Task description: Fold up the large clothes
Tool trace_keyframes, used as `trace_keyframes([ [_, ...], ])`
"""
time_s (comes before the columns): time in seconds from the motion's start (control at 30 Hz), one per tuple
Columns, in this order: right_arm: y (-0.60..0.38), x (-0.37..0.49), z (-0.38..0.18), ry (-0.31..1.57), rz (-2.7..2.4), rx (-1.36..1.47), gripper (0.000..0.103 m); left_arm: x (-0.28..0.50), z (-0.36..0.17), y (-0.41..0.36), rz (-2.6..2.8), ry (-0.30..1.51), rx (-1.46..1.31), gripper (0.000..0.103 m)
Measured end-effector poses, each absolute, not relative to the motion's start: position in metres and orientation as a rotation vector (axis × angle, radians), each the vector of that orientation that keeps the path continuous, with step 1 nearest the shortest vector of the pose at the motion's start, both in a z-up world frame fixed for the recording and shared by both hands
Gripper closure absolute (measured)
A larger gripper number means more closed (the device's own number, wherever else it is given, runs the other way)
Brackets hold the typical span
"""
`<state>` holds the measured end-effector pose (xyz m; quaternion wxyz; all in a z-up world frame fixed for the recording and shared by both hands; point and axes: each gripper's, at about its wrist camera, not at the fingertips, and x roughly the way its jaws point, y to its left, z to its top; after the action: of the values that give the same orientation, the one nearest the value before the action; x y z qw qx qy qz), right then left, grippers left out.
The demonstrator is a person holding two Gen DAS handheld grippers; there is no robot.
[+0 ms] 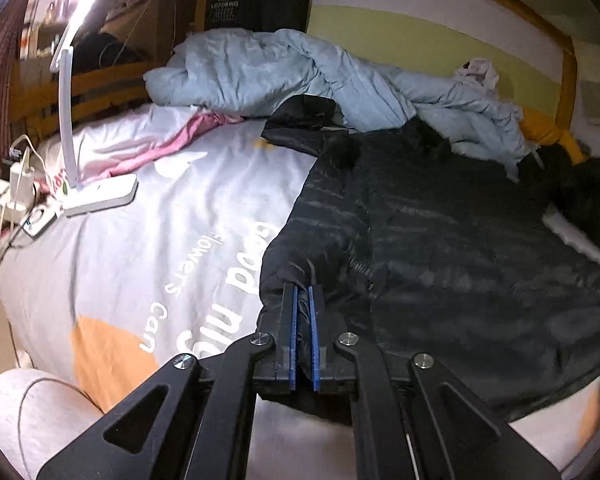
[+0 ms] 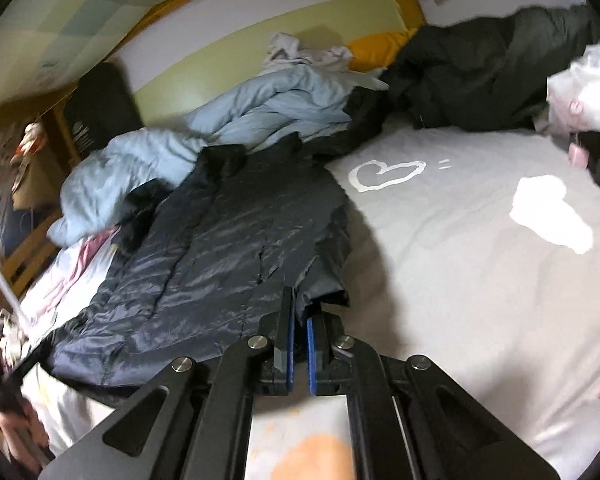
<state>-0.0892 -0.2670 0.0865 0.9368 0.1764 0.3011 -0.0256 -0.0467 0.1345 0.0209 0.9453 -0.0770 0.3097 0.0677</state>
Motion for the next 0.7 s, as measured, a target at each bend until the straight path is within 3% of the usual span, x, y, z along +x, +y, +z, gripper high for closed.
trace_keyframes([
  [0.17, -0.259, -0.095, 0.13, 0.537, -0.053, 0.28, 0.098, -0.027, 0.067, 0.134, 0.134, 0.574, -0.132, 0.098],
  [0.3, -0.26, -0.026, 0.152, 0.529, -0.128, 0.155, 0.098, 0.04, 0.074, 0.126, 0.173, 0.595, -0.037, 0.097],
  [0.53, -0.253, 0.093, 0.079, 0.723, -0.172, 0.072, 0.098, 0.141, 0.006, 0.118, 0.113, 0.791, 0.029, 0.096],
  [0.7, -0.255, 0.106, 0.042, 0.775, -0.16, 0.05, 0.098, 0.149, -0.017, 0.114, 0.12, 0.768, 0.121, 0.076],
])
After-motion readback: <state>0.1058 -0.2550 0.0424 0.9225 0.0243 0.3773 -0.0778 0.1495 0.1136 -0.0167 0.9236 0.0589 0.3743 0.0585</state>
